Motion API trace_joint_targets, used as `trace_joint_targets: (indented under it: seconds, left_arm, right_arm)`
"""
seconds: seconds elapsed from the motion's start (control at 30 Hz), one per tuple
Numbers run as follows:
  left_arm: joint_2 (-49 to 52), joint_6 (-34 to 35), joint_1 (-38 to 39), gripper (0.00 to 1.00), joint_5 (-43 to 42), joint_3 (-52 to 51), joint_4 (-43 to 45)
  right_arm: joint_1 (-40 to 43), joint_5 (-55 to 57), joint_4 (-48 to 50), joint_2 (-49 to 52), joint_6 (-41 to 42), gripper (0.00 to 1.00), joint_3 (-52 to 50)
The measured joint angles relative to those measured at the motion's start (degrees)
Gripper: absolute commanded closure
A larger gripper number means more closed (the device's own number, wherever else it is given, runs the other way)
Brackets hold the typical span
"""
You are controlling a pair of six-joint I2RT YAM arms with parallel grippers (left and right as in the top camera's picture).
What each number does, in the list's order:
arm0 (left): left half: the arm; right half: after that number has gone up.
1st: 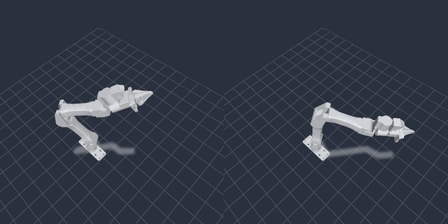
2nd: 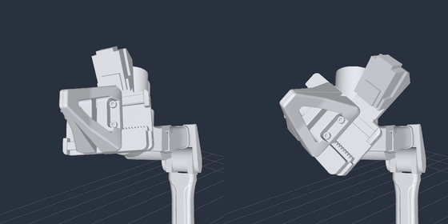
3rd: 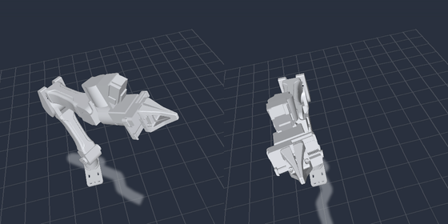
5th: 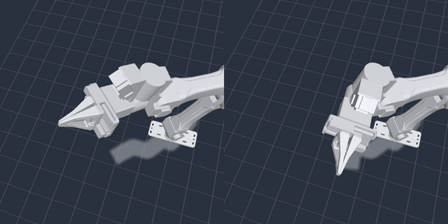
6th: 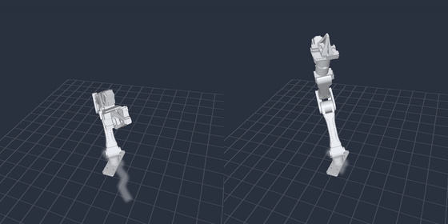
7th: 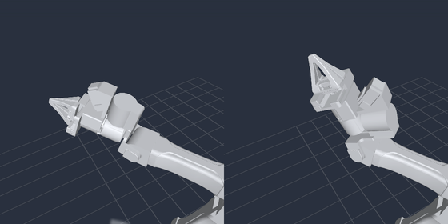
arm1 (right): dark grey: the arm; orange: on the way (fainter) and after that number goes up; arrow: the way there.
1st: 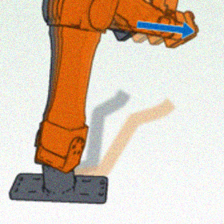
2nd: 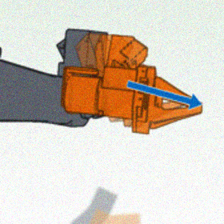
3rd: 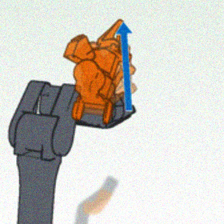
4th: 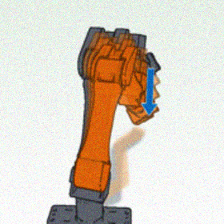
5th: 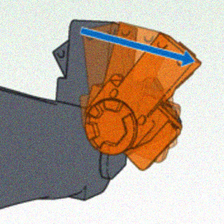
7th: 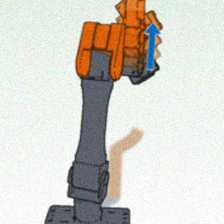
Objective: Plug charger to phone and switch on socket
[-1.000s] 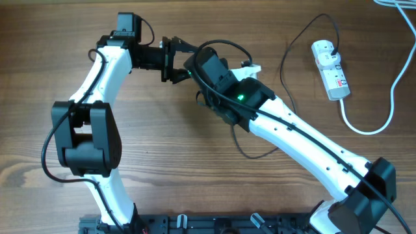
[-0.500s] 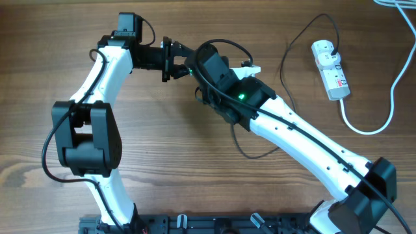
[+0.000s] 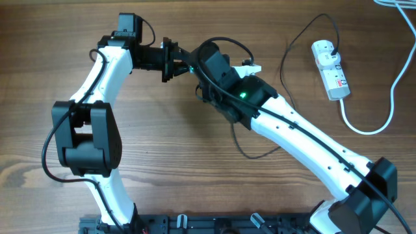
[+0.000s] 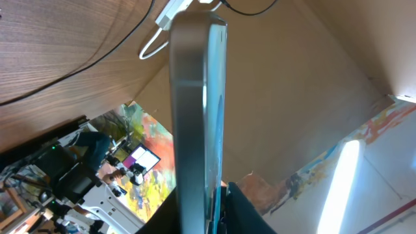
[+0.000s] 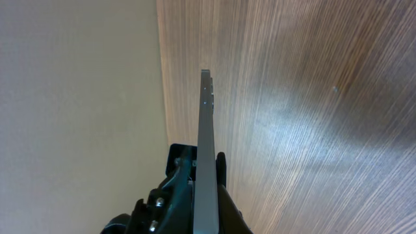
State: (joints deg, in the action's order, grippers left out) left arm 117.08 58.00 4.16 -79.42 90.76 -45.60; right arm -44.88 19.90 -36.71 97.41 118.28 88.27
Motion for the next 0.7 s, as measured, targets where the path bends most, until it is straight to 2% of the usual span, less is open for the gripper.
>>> trace_joint_targets:
  seconds: [0.1,0.3,0.4,0.5,0.63,0.7]
  left_arm:
    - [0.0,0.0,0.0,0.96,0.0,-0.1,0.0]
    - [0.0,0.0,0.0,0.96,0.0,-0.2,0.0]
    - [0.0,0.0,-0.1,0.96,0.0,-0.2,0.0]
    - [0.0,-0.1,-0.1,0.96,0.0,-0.2,0.2]
    - [0.0,-0.2,0.0,0.96,0.0,-0.2,0.2]
    - [0.0,-0.2,0.0,0.96,0.0,-0.2,0.2]
  right_arm:
    - [0.2,-0.5,0.0,0.0,0.0,0.92,0.1]
    - [0.4,-1.4,0.1,0.0,0.0,0.91,0.1]
    - [0.5,-1.9,0.3,0.0,-1.6,0.77,0.1]
    - [0.4,-3.7,0.3,0.0,-6.9,0.52,0.1]
    - [-0.4,-6.3,0.5,0.0,-13.0,0.32,0.1]
    - [-0.5,-7.0,1.5,0.0,-18.4,0.25,0.1]
